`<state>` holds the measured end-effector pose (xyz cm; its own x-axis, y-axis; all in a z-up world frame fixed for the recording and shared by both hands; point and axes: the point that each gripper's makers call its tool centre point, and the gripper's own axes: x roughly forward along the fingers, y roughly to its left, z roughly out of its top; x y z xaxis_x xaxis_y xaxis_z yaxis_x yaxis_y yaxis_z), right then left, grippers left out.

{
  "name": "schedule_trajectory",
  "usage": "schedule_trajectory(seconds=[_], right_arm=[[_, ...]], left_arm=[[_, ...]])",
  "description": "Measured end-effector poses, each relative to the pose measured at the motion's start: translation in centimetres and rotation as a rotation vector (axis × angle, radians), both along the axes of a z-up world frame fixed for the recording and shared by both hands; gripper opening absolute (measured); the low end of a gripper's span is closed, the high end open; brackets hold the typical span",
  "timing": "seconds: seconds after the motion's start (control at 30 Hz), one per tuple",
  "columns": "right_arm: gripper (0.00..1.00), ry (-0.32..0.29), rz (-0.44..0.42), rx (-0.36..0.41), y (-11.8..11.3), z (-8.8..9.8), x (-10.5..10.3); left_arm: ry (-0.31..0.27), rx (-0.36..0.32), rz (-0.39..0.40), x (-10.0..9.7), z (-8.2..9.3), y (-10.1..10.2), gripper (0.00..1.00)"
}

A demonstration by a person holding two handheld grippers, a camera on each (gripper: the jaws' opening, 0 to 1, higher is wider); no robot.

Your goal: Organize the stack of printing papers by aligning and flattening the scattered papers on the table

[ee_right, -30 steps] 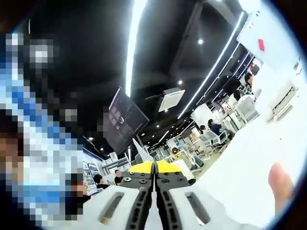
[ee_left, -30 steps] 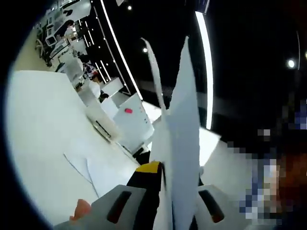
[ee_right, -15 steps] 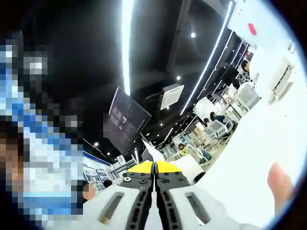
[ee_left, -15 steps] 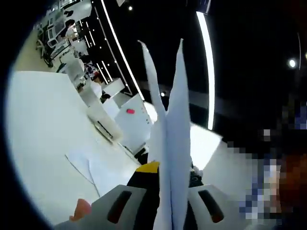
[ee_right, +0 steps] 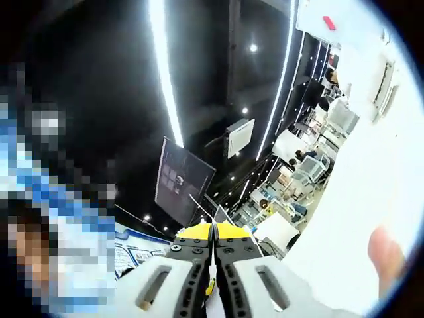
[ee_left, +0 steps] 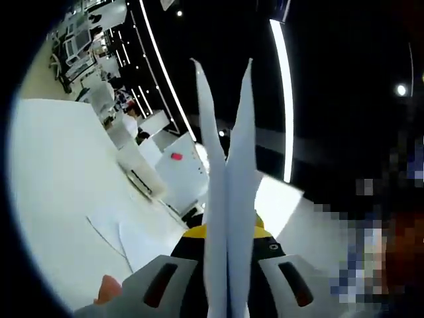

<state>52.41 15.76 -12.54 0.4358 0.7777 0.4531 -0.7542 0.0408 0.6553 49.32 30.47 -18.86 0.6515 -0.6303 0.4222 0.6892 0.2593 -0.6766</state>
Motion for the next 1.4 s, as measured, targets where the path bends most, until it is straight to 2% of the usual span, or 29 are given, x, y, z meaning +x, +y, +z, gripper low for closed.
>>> schedule_trajectory(seconds=[0.13, 0.53, 0.97, 1.27, 1.4], right_arm=[[0.00, 0.008, -0.013, -0.004, -0.2, -0.2, 0.2], [0.00, 0.056, 0.058, -0.001, 2.3, -1.3, -0.3], [0.00, 0.120, 0.083, -0.019, 5.0, -3.5, -1.3], [0.00, 0.160, 0.062, 0.022, 4.4, -4.1, -0.7], [0.00, 0.158, 0.051, 0.029, 4.5, -4.3, -0.7]], left_arm=[[0.014, 0.021, -0.016, -0.1, -0.2, -0.3, 0.22], [0.030, 0.035, -0.020, 0.1, -0.7, -1.1, 0.22], [0.035, 0.019, -0.018, 0.7, -0.7, -0.7, 0.20], [0.036, 0.015, -0.012, 0.8, -0.8, -0.6, 0.19], [0.043, 0.021, -0.015, 0.9, -0.8, -0.9, 0.17]])
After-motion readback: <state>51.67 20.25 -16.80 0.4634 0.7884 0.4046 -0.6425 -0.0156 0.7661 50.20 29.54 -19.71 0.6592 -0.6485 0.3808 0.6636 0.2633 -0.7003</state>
